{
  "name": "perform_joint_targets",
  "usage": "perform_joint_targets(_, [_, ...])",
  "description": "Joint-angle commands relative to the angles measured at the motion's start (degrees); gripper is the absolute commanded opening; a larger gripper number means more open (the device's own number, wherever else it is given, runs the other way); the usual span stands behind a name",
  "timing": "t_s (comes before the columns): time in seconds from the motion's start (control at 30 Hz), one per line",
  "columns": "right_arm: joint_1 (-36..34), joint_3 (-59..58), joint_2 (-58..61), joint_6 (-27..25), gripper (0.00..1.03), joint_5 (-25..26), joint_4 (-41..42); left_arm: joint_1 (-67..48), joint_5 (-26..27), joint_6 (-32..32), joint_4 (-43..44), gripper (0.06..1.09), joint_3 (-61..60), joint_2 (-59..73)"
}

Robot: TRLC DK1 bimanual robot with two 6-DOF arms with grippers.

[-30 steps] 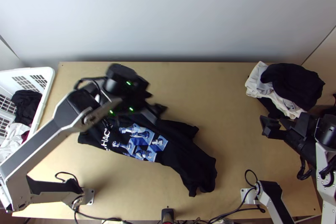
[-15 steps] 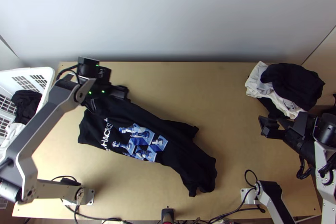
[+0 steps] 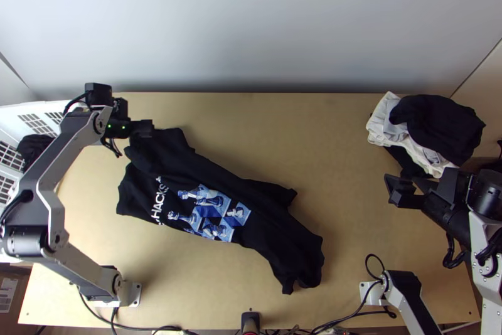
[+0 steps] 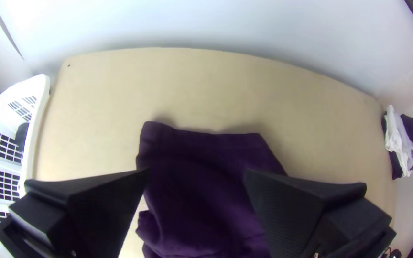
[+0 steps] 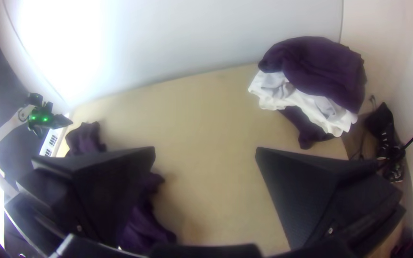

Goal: Fold the t-shirt

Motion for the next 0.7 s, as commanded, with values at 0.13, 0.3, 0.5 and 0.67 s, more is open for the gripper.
perform_joint_targets(0.13, [0.48, 0.26, 0.05, -0.03, 0.98, -0.08, -0.43, 3.53, -2.66, 0.1, 1.14, 0.89, 0.06, 6.48])
perform_joint_targets(0.3, [0.56, 0.35, 0.22, -0.03, 0.98, -0.08, -0.26, 3.53, -2.57, -0.16, 0.35, 0.63, -0.03, 8.68])
perform_joint_targets(0.5, [0.56, 0.87, 0.93, -0.03, 0.98, -0.08, -0.08, 3.0, -1.87, 0.01, -0.97, 0.1, 0.06, 10.53])
perform_joint_targets(0.67, [0.65, 1.49, 1.8, -0.03, 0.98, -0.08, 0.09, -0.96, 2.53, -0.34, -4.57, 0.1, 3.49, 7.1])
